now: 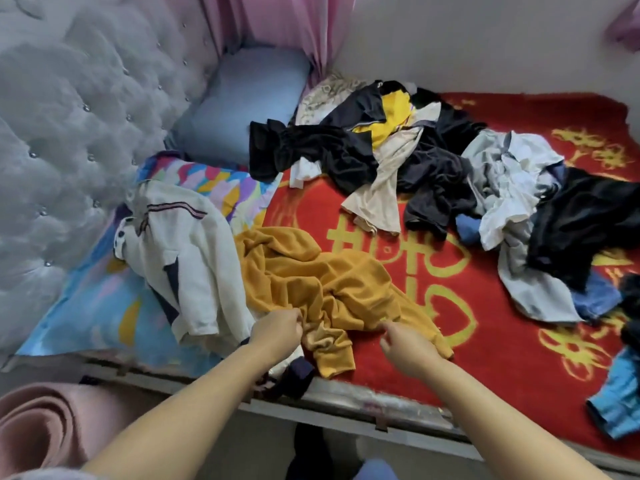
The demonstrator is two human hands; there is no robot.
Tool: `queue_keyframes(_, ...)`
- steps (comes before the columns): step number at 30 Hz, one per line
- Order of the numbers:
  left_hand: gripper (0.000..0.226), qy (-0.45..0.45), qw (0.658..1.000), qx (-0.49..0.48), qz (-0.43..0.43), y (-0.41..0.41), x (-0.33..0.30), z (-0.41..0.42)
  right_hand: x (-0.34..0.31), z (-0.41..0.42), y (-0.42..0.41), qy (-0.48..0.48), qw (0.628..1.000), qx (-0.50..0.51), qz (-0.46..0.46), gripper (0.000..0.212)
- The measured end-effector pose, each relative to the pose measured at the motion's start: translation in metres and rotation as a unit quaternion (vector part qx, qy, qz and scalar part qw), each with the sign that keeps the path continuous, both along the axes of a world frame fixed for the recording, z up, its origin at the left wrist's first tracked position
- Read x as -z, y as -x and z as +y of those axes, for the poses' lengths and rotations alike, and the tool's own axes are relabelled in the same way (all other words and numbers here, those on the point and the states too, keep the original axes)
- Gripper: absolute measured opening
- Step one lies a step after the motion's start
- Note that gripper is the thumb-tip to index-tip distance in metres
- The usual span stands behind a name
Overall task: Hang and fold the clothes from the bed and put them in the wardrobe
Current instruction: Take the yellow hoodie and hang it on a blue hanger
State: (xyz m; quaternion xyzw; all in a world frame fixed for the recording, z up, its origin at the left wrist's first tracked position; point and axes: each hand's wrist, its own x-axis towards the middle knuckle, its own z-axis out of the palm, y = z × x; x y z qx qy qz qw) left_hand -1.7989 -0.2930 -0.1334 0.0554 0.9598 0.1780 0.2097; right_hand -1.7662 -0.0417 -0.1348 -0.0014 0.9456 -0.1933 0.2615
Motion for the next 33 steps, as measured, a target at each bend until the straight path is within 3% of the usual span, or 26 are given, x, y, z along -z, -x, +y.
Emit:
queue_keyframes(6,0.045,0.033,0.997,-0.061,0.031,0.092,0.071,-0.018,0.066,-0.040,0.128,0.038,0.999,-0.021,0.031,0.033)
queue_keyframes(11,0.075,0.103,0.974,-0.199,0.018,0.158,0.149,-0.049,0.138,-0.107,0.226,0.088,0.989,-0.056,0.102,0.066)
queue_keyframes(16,0.104,0.128,0.946,-0.297,0.016,0.177,0.221,-0.050,0.216,-0.145,0.270,0.037,0.996,-0.059,0.052,0.090)
queue_keyframes(18,0.098,0.113,0.942,-0.315,0.018,0.174,0.242,-0.046,0.243,-0.142,0.267,0.027,0.998,-0.047,0.031,0.087)
queue_keyframes(24,0.051,0.000,0.936,-0.340,0.091,0.165,0.251,-0.036,0.260,-0.135,0.257,0.049,0.990,-0.048,0.125,0.045)
queue_keyframes(27,0.046,-0.067,0.909,-0.408,0.056,0.171,0.225,-0.056,0.230,-0.131,0.275,0.167,0.980,0.074,0.079,0.031)
queue_keyframes(30,0.041,-0.092,0.870,-0.482,0.047,0.180,0.183,-0.072,0.183,-0.121,0.291,0.292,0.932,0.214,0.029,0.026)
queue_keyframes(33,0.034,-0.176,0.838,-0.509,0.088,0.181,0.129,-0.060,0.125,-0.118,0.290,0.367,0.891,0.262,0.053,0.028)
